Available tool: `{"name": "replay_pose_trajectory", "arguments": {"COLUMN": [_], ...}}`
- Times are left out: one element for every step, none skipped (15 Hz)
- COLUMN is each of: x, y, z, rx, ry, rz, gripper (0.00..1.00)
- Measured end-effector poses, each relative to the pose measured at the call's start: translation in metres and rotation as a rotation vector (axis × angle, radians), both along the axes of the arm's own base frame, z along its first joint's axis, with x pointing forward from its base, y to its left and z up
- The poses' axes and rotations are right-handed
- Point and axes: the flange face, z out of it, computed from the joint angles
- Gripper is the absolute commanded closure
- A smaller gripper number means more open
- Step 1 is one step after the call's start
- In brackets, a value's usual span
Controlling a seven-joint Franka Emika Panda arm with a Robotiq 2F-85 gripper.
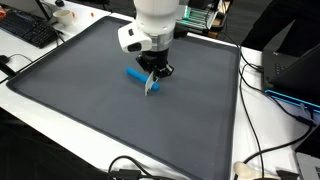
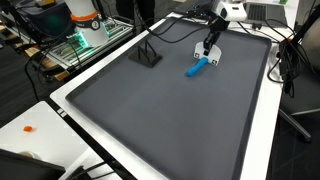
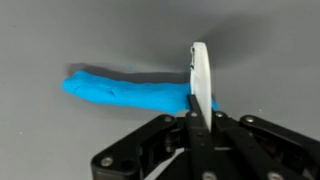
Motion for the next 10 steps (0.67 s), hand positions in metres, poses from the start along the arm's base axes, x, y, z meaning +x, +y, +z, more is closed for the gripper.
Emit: {"name": "replay_pose_trajectory", "arguments": {"x": [0.000,-0.001,-0.001,-0.001,-0.001,-0.002,-0.002,-0.002,-0.002,-0.001], "y": [0.000,-0.001,-0.002,-0.003,-0.004,-0.006,-0.007,-0.008,-0.010,-0.011], "z": [0.000,0.000,0.000,0.000,0.001,0.001,0.002,0.004,0.006,0.008], "rx": [-0.001,-0.002,-0.003,-0.004,-0.005,-0.006,-0.006,-0.007,-0.007,-0.006], "ry": [0.002,0.005,0.009,0.013,0.016,0.019,0.022,0.024,0.024,0.022], "rz": [0.001,0.002,0.003,0.004,0.006,0.008,0.009,0.008,0.007,0.005], "gripper": [0.99,0.99,0.99,0.99,0.99,0.99,0.99,0.99,0.99,0.99]}}
